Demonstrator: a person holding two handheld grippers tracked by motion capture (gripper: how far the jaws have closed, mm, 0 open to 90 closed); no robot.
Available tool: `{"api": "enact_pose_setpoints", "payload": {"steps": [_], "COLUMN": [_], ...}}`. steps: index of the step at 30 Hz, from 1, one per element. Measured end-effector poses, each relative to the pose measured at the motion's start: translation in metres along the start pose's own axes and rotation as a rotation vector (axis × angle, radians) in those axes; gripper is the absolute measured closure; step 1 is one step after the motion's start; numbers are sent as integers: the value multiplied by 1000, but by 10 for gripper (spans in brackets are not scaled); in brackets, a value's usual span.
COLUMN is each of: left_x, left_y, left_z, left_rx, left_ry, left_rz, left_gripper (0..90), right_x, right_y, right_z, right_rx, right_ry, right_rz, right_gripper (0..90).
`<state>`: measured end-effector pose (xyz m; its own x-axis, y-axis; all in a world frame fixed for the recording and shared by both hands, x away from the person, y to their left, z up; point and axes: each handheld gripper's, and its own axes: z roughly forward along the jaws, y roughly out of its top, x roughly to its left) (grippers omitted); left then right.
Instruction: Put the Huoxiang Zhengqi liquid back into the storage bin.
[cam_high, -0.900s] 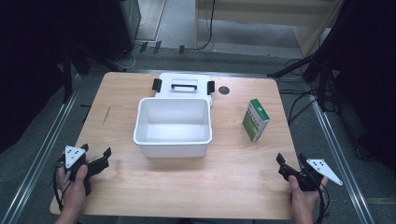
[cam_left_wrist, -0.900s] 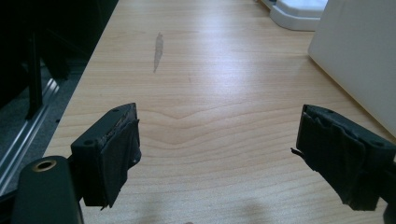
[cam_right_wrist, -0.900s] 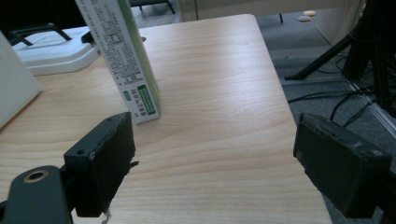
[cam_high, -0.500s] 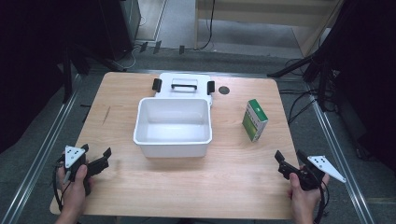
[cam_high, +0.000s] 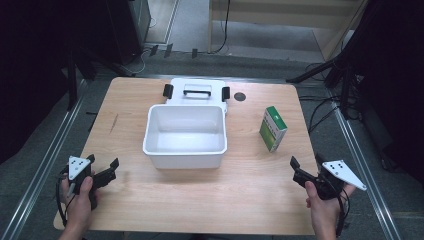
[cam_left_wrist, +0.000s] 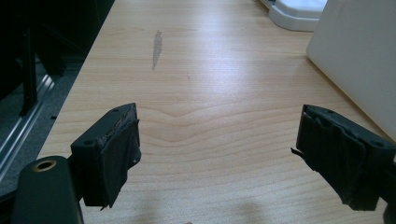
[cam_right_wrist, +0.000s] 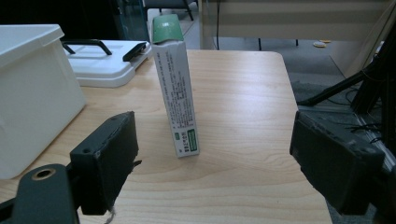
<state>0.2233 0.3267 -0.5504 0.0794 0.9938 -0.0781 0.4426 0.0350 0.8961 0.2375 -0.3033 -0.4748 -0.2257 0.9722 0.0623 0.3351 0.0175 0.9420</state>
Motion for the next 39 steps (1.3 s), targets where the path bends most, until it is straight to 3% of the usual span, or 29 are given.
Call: {"api": "enact_pose_setpoints", "payload": {"steps": [8,39], "left_x": [0,1], "left_y": [0,0], "left_z": [0,0], "left_rx": [-1,2], "left_ry": [6,2], "left_rz": [-2,-4], "left_gripper": [140,140], "right_x": [5,22], "right_y": [15,61], "right_z": [5,41], "right_rx": [13,3], "right_ry": [3,12], "right_rz": [-34,-61], "right_gripper": [165,184]}}
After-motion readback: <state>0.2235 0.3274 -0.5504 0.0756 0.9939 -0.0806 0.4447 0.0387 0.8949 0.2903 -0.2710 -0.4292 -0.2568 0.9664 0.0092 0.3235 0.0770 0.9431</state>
